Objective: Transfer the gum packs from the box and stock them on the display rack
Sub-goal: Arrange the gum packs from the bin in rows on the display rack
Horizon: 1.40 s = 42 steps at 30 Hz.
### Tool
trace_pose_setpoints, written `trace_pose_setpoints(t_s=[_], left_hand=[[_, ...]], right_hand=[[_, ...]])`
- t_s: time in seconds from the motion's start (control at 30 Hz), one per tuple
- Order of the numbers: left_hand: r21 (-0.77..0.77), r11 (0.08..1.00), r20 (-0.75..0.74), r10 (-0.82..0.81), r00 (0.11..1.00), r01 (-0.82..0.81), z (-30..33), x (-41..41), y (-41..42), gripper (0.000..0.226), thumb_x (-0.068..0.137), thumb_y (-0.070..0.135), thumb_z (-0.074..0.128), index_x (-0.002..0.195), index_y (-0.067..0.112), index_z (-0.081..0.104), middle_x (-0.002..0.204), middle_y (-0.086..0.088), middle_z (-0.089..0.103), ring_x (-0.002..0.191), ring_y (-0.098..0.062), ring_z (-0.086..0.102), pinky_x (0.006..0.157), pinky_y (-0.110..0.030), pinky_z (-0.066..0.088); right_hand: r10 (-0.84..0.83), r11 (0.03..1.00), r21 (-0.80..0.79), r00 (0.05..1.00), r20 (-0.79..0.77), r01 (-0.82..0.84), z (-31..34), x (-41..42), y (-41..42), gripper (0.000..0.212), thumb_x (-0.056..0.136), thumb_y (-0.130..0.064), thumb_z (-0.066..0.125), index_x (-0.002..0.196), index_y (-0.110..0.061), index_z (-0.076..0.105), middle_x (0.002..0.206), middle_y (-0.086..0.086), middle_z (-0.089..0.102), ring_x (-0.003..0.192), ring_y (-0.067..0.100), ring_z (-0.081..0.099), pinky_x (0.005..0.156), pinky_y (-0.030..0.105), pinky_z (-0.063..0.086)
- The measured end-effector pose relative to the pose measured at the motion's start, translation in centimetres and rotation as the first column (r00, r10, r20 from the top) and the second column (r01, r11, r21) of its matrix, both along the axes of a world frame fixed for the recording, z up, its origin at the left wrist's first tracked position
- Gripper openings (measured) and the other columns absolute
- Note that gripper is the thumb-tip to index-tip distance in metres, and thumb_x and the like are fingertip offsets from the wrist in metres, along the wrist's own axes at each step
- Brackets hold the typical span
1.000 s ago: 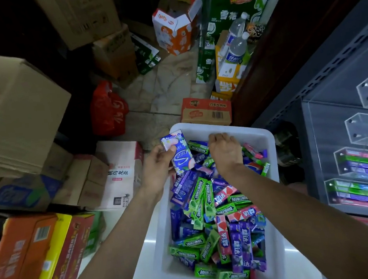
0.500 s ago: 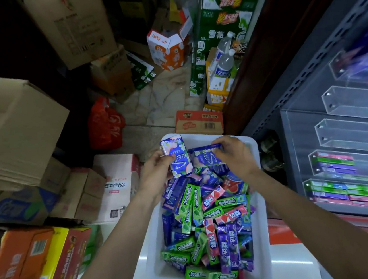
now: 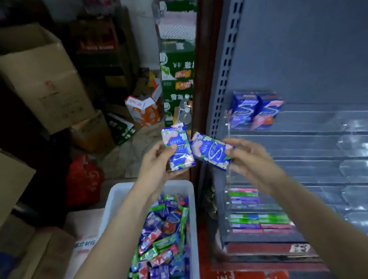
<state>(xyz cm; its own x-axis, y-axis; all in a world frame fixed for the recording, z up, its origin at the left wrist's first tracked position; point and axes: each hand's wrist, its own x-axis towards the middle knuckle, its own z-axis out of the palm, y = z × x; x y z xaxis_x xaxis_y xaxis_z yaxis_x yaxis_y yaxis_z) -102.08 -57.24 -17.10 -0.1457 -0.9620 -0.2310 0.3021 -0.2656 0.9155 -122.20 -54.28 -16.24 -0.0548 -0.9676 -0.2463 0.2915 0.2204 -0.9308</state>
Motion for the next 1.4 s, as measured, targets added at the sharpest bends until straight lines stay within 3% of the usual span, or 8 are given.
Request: trace_pose_setpoints(t_s=[0.17, 0.57, 0.73, 0.83, 0.93, 1.03, 1.1, 1.4], left_hand=[[-0.075, 0.997, -0.026, -0.019, 0.999, 0.017, 3.6, -8.0, 0.2, 0.015, 0.090, 0.002, 0.055, 0.098, 0.015, 0.055, 0.086, -0.002, 0.069, 0.068, -0.009, 0.068, 0.062, -0.029, 0.059], [-0.119, 0.991, 0.049, 0.059, 0.997, -0.053, 5.9, -17.6, -0.8, 0.039, 0.087, 0.005, 0.062, 0.123, 0.012, 0.048, 0.103, -0.004, 0.064, 0.078, -0.013, 0.066, 0.057, -0.025, 0.055], [-0.127, 0.992, 0.091, -0.003, 0.996, 0.014, 6.6, -18.4, -1.2, 0.054, 0.082, -0.003, 0.064, 0.130, 0.010, 0.043, 0.118, -0.013, 0.060, 0.092, -0.019, 0.065, 0.067, -0.030, 0.055], [-0.142, 0.990, 0.117, 0.007, 0.993, 0.010, 6.9, -18.8, -1.3, 0.058, 0.080, -0.002, 0.068, 0.131, 0.010, 0.042, 0.113, -0.010, 0.062, 0.097, -0.023, 0.065, 0.081, -0.039, 0.055], [-0.155, 0.988, 0.148, 0.029, 0.989, -0.006, 7.0, -19.0, -1.5, 0.058, 0.081, -0.001, 0.067, 0.132, 0.011, 0.043, 0.115, -0.011, 0.062, 0.100, -0.025, 0.064, 0.081, -0.040, 0.055], [-0.168, 0.986, 0.181, 0.055, 0.982, -0.025, 6.9, -18.8, -1.6, 0.059, 0.080, -0.002, 0.068, 0.132, 0.011, 0.042, 0.119, -0.012, 0.061, 0.102, -0.025, 0.064, 0.078, -0.037, 0.056], [-0.180, 0.983, 0.212, 0.078, 0.974, -0.039, 6.9, -18.7, -1.6, 0.058, 0.080, -0.001, 0.069, 0.129, 0.013, 0.043, 0.119, -0.012, 0.060, 0.103, -0.024, 0.063, 0.079, -0.037, 0.056], [-0.178, 0.982, 0.250, 0.110, 0.962, -0.066, 7.0, -18.6, -1.2, 0.058, 0.082, 0.000, 0.068, 0.131, 0.014, 0.041, 0.106, -0.002, 0.061, 0.103, -0.021, 0.062, 0.081, -0.035, 0.055]], right_hand=[[0.018, 1.000, -0.003, 0.967, 0.254, -0.017, 3.8, -7.9, 0.2, 0.026, 0.087, 0.013, 0.038, 0.100, 0.003, 0.059, 0.085, 0.012, 0.071, 0.070, 0.013, 0.069, 0.063, 0.023, 0.057], [-0.007, 0.989, -0.144, 0.975, 0.224, 0.041, 5.8, -18.2, -0.4, 0.022, 0.087, 0.013, 0.042, 0.095, -0.003, 0.056, 0.083, 0.012, 0.063, 0.074, 0.015, 0.059, 0.069, 0.024, 0.057], [-0.064, 0.988, -0.130, 0.992, 0.107, 0.078, 5.5, -19.5, -1.4, 0.010, 0.090, 0.003, 0.050, 0.090, -0.007, 0.053, 0.074, 0.014, 0.040, 0.095, 0.034, 0.058, 0.069, 0.033, 0.057], [-0.089, 0.989, -0.113, 0.996, 0.031, 0.092, 5.8, -20.1, -1.9, 0.013, 0.090, -0.001, 0.052, 0.081, -0.011, 0.050, 0.084, 0.022, 0.048, 0.098, 0.038, 0.058, 0.065, 0.034, 0.057], [-0.059, 0.988, -0.150, 0.988, -0.145, 0.037, 6.4, -20.9, -2.4, 0.015, 0.090, -0.003, 0.056, 0.100, -0.013, 0.050, 0.089, 0.013, 0.064, 0.078, 0.023, 0.066, 0.067, 0.036, 0.058], [-0.157, 0.956, -0.281, 0.664, -0.731, -0.084, 7.1, -21.8, -3.5, 0.029, 0.081, -0.003, 0.065, 0.104, -0.019, 0.059, 0.084, 0.000, 0.067, 0.069, 0.014, 0.063, 0.057, 0.022, 0.048], [-0.225, 0.947, -0.302, 0.442, -0.869, -0.112, 7.5, -22.1, -4.1, 0.033, 0.076, -0.004, 0.068, 0.107, -0.017, 0.061, 0.089, -0.003, 0.063, 0.078, 0.017, 0.058, 0.061, 0.021, 0.039], [-0.233, 0.908, -0.316, 0.295, -0.927, -0.274, 6.9, -21.3, -7.5, 0.037, 0.076, -0.006, 0.074, 0.109, -0.003, 0.061, 0.106, 0.015, 0.061, 0.096, 0.029, 0.056, 0.071, 0.020, 0.033]])
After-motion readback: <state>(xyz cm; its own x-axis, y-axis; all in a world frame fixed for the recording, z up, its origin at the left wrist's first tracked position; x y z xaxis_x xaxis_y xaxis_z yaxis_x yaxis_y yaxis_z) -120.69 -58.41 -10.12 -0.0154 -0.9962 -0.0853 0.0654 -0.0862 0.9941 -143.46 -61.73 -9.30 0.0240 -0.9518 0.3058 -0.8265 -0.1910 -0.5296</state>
